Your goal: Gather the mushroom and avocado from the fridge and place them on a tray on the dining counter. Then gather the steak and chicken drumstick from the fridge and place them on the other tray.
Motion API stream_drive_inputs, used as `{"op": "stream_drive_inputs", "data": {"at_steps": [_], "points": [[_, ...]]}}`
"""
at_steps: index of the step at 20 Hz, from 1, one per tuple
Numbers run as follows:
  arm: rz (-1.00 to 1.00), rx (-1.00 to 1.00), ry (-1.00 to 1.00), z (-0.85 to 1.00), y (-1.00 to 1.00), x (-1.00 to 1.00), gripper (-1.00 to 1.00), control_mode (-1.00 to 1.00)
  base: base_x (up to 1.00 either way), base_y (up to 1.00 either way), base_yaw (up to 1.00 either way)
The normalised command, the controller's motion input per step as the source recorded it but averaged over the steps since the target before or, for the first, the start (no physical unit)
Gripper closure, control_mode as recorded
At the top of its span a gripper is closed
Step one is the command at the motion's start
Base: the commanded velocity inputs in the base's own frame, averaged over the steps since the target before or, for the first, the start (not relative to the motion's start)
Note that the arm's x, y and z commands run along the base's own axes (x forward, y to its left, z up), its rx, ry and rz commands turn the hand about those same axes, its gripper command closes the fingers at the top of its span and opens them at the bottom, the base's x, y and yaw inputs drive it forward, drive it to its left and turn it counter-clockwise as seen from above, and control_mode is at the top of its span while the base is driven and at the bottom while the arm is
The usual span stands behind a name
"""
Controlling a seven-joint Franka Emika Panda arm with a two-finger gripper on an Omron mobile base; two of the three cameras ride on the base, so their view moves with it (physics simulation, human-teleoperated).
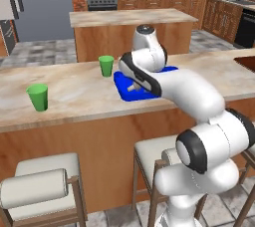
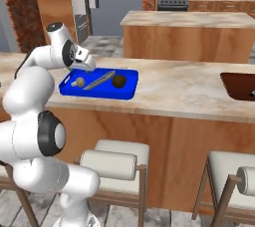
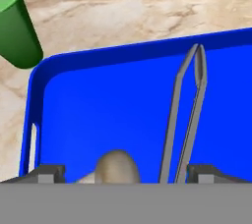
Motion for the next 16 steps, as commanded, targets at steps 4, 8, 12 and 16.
{"op": "stream_drive_inputs", "data": {"at_steps": [4, 8, 12, 16], "points": [[0.0, 0.0, -0.06, 0.84, -0.05, -0.52, -1.0, -1.0, 0.0, 0.0, 0.0], [0.0, 0.01, -0.15, 0.35, -0.51, -0.91, -1.0, -1.0, 0.0, 0.0, 0.0], [0.04, 0.0, -0.22, 0.0, -0.55, -1.0, -1.0, -1.0, 0.0, 0.0, 0.0], [0.1, 0.0, -0.32, 0.0, -0.69, -1.0, -1.0, -1.0, 0.0, 0.0, 0.0]]}}
